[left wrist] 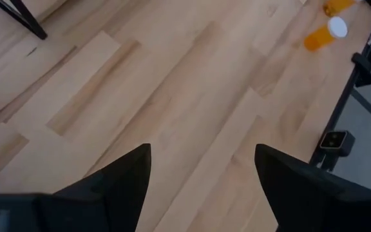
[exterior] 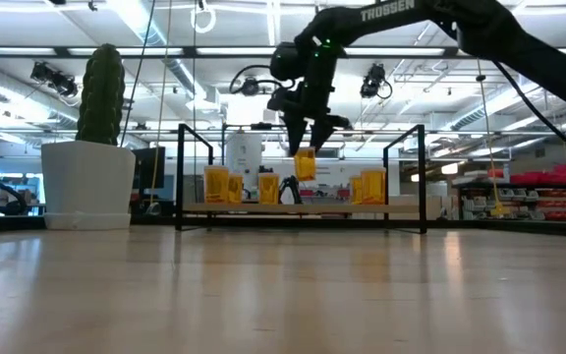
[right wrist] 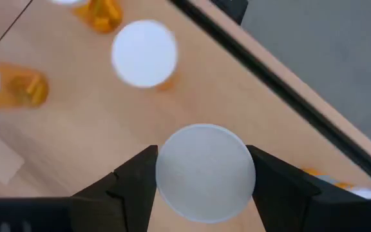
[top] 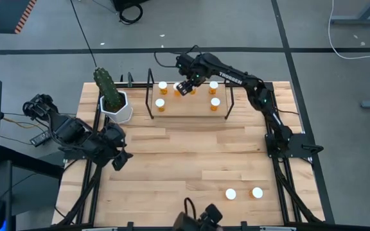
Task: Pick and place medicine bottles onto shelf by color
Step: Put the orange pill bottle on the shelf
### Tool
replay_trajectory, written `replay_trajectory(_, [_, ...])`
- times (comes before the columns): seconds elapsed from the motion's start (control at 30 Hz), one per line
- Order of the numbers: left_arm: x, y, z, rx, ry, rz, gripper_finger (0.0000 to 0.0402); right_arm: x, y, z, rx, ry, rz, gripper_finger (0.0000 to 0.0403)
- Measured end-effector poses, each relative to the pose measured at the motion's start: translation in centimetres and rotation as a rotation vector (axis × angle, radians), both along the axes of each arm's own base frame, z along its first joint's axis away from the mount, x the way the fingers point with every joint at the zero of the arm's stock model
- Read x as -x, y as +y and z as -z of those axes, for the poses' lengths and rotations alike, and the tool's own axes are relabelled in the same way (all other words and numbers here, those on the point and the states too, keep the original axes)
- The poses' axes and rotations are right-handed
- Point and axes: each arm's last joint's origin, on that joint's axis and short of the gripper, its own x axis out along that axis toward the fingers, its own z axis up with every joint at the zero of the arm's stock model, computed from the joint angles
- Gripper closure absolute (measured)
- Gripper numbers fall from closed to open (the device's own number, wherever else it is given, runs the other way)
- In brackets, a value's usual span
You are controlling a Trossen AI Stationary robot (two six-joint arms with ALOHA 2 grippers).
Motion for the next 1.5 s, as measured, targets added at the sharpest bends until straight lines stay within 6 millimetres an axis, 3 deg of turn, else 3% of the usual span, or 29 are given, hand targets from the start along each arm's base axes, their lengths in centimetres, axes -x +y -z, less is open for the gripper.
replay_trajectory(0.37, [-0.6,0.7,-0.1,0.014,-0.014,-0.050,0.0120,0.8,-2.0,2.3,-0.066,-0.007,0.055,0.0177])
replay_trajectory(0.97, [-0.6,0.8,-0.1,0.043,-0.012,-0.078,0.0120,1.5,-3.9,3.6,-0.063,-0.032,0.083,0.0177])
replay_trajectory(1.5, [-0.6,0.8,-0.1,0.053,-0.013,-0.092,0.0120,1.5,-4.1,4.3,-0.068,-0.040,0.096,0.0177])
